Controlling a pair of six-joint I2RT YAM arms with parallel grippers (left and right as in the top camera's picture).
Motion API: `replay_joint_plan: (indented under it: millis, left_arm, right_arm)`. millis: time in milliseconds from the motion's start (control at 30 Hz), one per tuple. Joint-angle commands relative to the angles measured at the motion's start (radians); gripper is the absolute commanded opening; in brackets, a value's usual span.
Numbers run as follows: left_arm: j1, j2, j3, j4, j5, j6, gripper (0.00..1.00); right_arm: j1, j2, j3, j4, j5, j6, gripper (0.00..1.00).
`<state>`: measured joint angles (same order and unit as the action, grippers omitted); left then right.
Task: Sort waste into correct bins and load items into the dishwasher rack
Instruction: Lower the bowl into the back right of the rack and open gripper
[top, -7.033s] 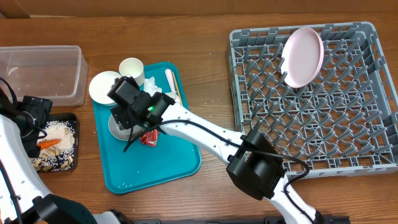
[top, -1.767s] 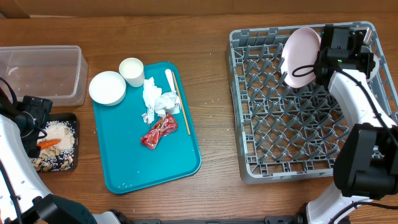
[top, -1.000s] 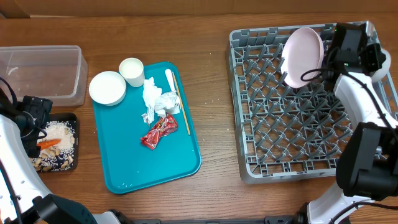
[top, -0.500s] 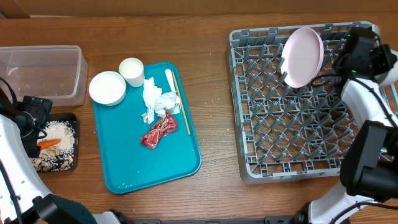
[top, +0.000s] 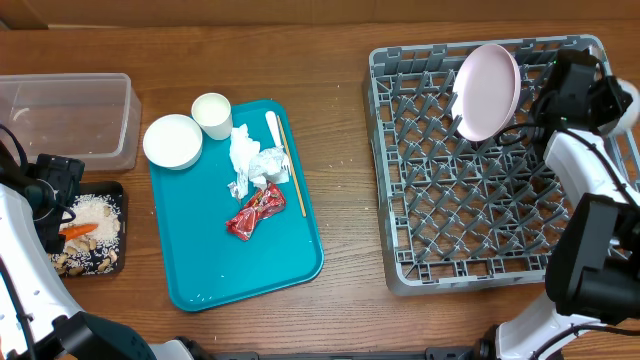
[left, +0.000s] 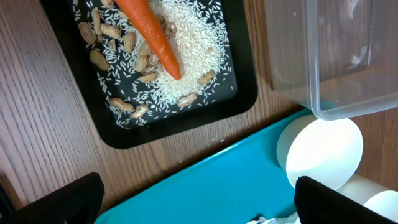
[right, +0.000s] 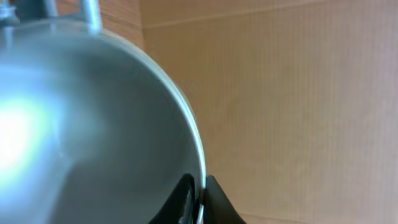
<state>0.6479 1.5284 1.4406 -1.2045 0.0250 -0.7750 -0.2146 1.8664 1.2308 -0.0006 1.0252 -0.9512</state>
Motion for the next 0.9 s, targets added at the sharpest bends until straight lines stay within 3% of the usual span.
replay_joint_plan:
  millis: [0,433,633,700,800,867]
  left_arm:
    - [0.0,0.005,0.002,0.002,-0.01,0.019,1.0]
    - [0.0,0.005,0.002,0.002,-0.01,0.019,1.0]
    - [0.0,0.005,0.002,0.002,-0.01,0.019,1.0]
    - [0.0,0.005,0.002,0.002,-0.01,0.019,1.0]
    - [0.0,0.005,0.002,0.002,-0.01,0.019,1.0]
    - [0.0,0.005,0.002,0.002,-0.01,0.019,1.0]
  right_arm:
    - [0.011,0.034,-0.049,-0.023,-0.04,0.047,0.09]
    - [0.104,0.027,-0.044,-0.026,0.022,0.387,0.29]
    - [0.124,-0.012,-0.021,-0.156,0.017,0.61,0.4]
    - [0.123,-0.034,0.011,-0.296,-0.071,0.742,0.46]
    - [0.107,-0.063,0.08,-0.497,-0.351,0.861,0.62]
    - [0.088,-0.079,0.14,-0.581,-0.525,0.924,0.63]
